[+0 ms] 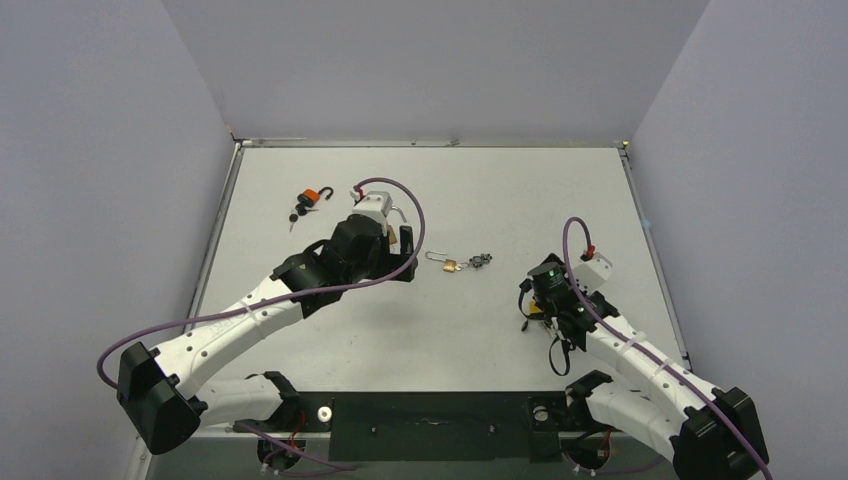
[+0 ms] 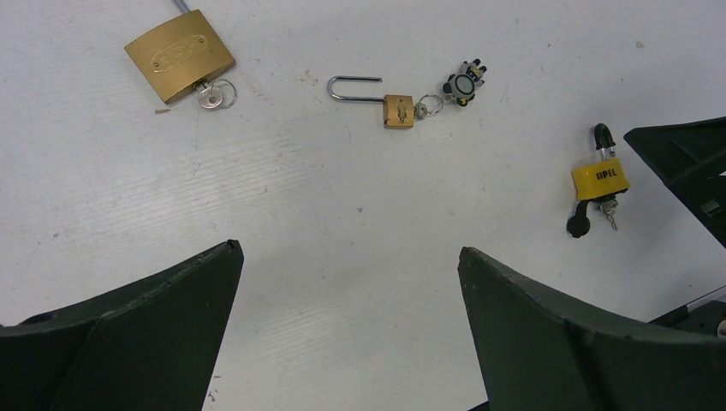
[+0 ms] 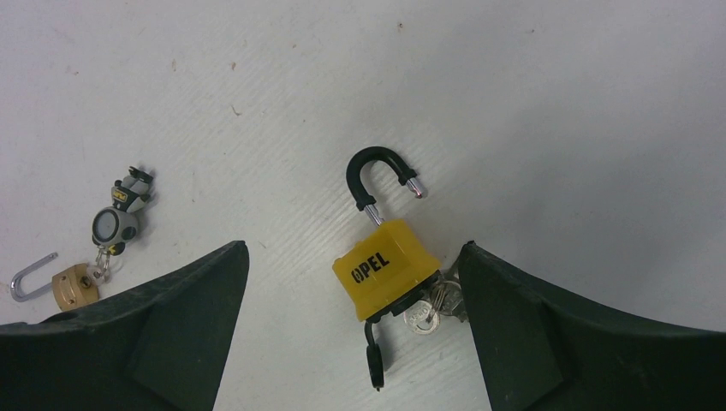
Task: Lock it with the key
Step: Pick up the lock from the center of the board.
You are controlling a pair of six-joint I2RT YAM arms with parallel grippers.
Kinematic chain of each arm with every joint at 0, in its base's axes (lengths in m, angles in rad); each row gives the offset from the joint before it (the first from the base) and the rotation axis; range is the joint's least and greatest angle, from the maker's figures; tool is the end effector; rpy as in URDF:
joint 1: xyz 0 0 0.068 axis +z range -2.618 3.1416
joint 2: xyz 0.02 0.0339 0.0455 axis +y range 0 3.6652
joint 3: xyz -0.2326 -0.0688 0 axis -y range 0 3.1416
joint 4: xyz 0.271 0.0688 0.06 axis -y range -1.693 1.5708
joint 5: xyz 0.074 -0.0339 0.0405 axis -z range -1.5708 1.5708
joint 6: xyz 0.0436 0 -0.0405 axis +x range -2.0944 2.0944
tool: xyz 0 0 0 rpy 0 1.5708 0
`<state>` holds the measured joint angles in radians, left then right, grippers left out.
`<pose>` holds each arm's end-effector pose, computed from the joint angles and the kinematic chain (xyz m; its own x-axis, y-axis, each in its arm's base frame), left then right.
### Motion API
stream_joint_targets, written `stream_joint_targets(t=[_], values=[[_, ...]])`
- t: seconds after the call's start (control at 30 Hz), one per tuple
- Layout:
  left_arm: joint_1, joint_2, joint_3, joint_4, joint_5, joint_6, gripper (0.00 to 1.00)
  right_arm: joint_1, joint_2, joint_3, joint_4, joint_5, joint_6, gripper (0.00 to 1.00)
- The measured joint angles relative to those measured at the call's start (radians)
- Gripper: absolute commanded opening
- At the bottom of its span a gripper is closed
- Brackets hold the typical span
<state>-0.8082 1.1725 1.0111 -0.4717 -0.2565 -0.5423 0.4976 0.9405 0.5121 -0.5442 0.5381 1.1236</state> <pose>0.2156 -0.2097 0.2748 -0.6381 -0.0548 -0.7680 0.2671 0.9198 -0.2875 0.2014 0.0840 0.1513 -0.4549 0.6340 -0.6254 0.5872 0.7415 0.3246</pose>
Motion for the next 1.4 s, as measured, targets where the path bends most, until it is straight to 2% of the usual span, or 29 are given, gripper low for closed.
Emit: stream_joint_targets(t=[0.33,0.8,0.87,1.07,1.27,1.4], values=[[0.048,0.001,-0.003,0.006,0.054,0.003,0.99,-0.002,0.052,-0.049,0.034,-0.05,0.091,0.71],[0.071,0.009,-0.008,0.009,0.082,0.004,0.99,-0.032,0.197,-0.046,0.028,-0.076,0.195,0.66],[0.077,0.01,-0.008,0.01,0.082,0.004,0.99,-0.037,0.212,-0.039,0.027,-0.074,0.196,0.62],[0.102,0.023,-0.008,0.009,0.086,0.003,0.99,-0.04,0.23,-0.033,0.04,-0.074,0.198,0.46],[0.127,0.041,-0.008,0.01,0.106,0.003,0.99,-0.045,0.225,-0.033,0.057,-0.06,0.188,0.17],[0.143,0.056,-0.008,0.01,0.132,0.002,0.99,-0.044,0.203,-0.033,0.044,-0.07,0.142,0.05]])
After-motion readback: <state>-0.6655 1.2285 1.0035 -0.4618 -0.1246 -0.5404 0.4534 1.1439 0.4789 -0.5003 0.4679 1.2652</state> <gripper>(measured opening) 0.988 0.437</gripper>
